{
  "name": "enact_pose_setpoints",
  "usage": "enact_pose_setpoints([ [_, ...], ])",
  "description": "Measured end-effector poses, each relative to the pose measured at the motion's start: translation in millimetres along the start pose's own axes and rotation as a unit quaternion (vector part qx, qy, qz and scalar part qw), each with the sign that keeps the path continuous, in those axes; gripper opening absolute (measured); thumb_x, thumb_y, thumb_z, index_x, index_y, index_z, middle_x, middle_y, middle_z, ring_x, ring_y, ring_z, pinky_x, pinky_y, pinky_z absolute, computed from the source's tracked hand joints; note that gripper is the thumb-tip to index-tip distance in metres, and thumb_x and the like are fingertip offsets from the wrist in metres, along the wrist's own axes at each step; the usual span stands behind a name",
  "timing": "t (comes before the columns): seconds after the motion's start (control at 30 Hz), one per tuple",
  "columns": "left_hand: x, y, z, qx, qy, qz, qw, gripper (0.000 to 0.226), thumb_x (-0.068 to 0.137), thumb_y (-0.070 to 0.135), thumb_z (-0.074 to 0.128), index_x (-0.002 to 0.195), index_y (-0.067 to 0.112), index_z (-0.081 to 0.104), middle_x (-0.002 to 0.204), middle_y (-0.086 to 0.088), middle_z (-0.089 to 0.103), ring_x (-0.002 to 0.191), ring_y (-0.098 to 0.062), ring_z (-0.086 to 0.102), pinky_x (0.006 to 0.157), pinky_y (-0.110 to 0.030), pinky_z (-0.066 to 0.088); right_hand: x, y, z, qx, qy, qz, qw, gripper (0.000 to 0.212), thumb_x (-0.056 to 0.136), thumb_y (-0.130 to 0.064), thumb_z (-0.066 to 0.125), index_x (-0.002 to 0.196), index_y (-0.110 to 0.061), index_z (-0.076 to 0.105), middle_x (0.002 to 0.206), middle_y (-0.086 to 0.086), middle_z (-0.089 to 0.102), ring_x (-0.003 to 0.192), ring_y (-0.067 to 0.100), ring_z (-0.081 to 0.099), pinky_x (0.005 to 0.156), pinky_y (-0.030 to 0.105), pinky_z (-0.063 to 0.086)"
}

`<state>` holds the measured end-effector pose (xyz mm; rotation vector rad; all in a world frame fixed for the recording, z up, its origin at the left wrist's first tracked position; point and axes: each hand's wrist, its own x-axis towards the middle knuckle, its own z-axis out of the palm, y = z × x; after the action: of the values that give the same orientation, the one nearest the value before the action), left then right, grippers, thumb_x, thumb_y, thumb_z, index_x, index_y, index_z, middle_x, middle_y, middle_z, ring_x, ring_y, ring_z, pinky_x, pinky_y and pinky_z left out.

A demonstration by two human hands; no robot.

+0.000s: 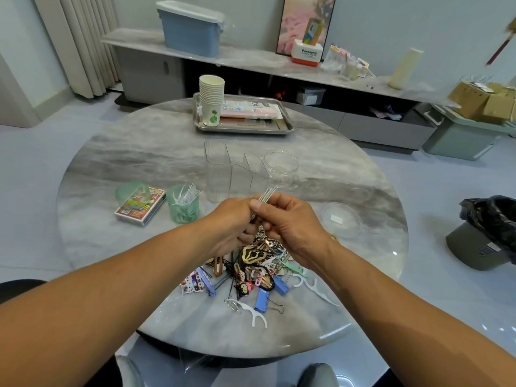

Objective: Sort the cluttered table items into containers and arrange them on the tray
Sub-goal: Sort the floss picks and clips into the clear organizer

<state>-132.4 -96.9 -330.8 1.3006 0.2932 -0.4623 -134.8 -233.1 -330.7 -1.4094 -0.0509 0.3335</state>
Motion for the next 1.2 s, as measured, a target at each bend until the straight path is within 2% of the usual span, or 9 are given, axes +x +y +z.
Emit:
enact_pose_setpoints([
  [0.13, -1.6, -2.9, -4.2, 0.036, 0.006, 0.027, 0.999, 0.038, 0.107, 0.013, 0.03, 0.113, 0.011, 0.068, 0.064, -0.005, 0.049, 0.045, -0.007, 0.034, 0.036, -0.018, 0.025, -1.0, 1.6, 1.4, -0.039, 0.0, -0.002, 0.999, 0.028, 0.085, -0.011, 0.08, 0.103, 0.007, 0.068, 0.071, 0.008, 0.063, 0.053, 0.01, 0.053, 0.042, 0.018, 0.042],
  [0.3, 0.3, -1.2, -8.3, 0.18, 0.059, 0.106, 0.976, 0.037, 0.109, 0.021, 0.03, 0.091, 0.008, 0.06, 0.068, -0.006, 0.053, 0.046, -0.009, 0.043, 0.042, -0.022, 0.033, -0.6, 4.1, 7.4, -0.059, 0.024, -0.034, 0.997, 0.022, 0.091, -0.018, 0.075, 0.097, 0.002, 0.068, 0.068, 0.005, 0.062, 0.054, 0.009, 0.052, 0.045, 0.019, 0.041],
  [0.5, -7.8, 13.0, -20.9, 0.206, 0.074, 0.115, 0.969, 0.036, 0.11, 0.036, 0.032, 0.119, 0.013, 0.058, 0.102, -0.013, 0.069, 0.074, -0.022, 0.073, 0.061, -0.028, 0.056, 7.6, -8.1, 6.1, -0.026, 0.06, -0.002, 0.998, 0.015, 0.095, -0.017, 0.071, 0.085, -0.006, 0.07, 0.064, 0.003, 0.059, 0.053, 0.007, 0.048, 0.045, 0.017, 0.039],
  [0.67, -11.0, 28.8, -55.8, 0.339, 0.214, 0.28, 0.872, 0.018, 0.103, 0.039, 0.053, 0.11, 0.024, 0.059, 0.102, 0.009, 0.062, 0.09, -0.012, 0.061, 0.069, -0.025, 0.045, 17.6, -16.2, 1.0, 0.058, 0.093, 0.018, 0.994, 0.013, 0.095, -0.011, 0.069, 0.084, -0.005, 0.065, 0.065, 0.002, 0.058, 0.052, 0.006, 0.047, 0.041, 0.015, 0.036],
  [0.8, -9.0, 36.2, -87.4, 0.445, 0.298, 0.246, 0.808, 0.075, 0.078, 0.045, 0.083, 0.14, 0.028, 0.044, 0.135, 0.002, 0.047, 0.129, -0.022, 0.042, 0.106, -0.04, 0.041, 21.6, -13.9, 1.1, 0.065, 0.098, 0.024, 0.993, 0.012, 0.095, -0.013, 0.071, 0.085, -0.007, 0.066, 0.067, 0.001, 0.06, 0.054, 0.006, 0.049, 0.044, 0.015, 0.039],
  [0.87, -9.4, 32.2, -98.6, 0.477, 0.288, 0.166, 0.813, 0.105, 0.067, 0.043, 0.091, 0.151, 0.027, 0.03, 0.153, -0.006, 0.034, 0.143, -0.029, 0.029, 0.115, -0.047, 0.031, 22.5, -12.3, 3.1, 0.061, 0.097, 0.024, 0.993, 0.012, 0.094, -0.014, 0.071, 0.086, -0.007, 0.067, 0.068, 0.002, 0.061, 0.054, 0.006, 0.05, 0.045, 0.015, 0.041],
  [0.97, -4.3, 15.9, -109.7, 0.445, 0.246, 0.107, 0.854, 0.121, 0.062, 0.03, 0.096, 0.156, 0.023, 0.02, 0.156, -0.014, 0.035, 0.141, -0.036, 0.036, 0.112, -0.047, 0.037, 23.1, -12.7, 6.2, 0.067, 0.094, 0.022, 0.993, 0.012, 0.094, -0.015, 0.071, 0.088, -0.006, 0.067, 0.069, 0.003, 0.06, 0.055, 0.006, 0.05, 0.045, 0.015, 0.041],
  [1.07, 2.0, -1.8, -113.1, 0.374, 0.232, 0.13, 0.888, 0.112, 0.068, 0.018, 0.093, 0.154, 0.024, 0.022, 0.15, -0.013, 0.046, 0.128, -0.034, 0.053, 0.095, -0.039, 0.051, 22.8, -14.9, 8.1, 0.078, 0.091, 0.021, 0.993, 0.01, 0.094, -0.014, 0.071, 0.089, -0.006, 0.068, 0.069, 0.003, 0.06, 0.055, 0.006, 0.05, 0.045, 0.015, 0.041],
  [1.2, 8.9, -18.5, -115.1, 0.299, 0.235, 0.173, 0.908, 0.088, 0.072, 0.02, 0.091, 0.144, 0.019, 0.04, 0.138, -0.005, 0.055, 0.119, -0.024, 0.058, 0.089, -0.026, 0.047, 20.6, -15.8, 8.0, 0.086, 0.087, 0.021, 0.992, 0.009, 0.094, -0.014, 0.071, 0.091, -0.006, 0.068, 0.07, 0.003, 0.059, 0.056, 0.007, 0.05, 0.045, 0.015, 0.041],
])
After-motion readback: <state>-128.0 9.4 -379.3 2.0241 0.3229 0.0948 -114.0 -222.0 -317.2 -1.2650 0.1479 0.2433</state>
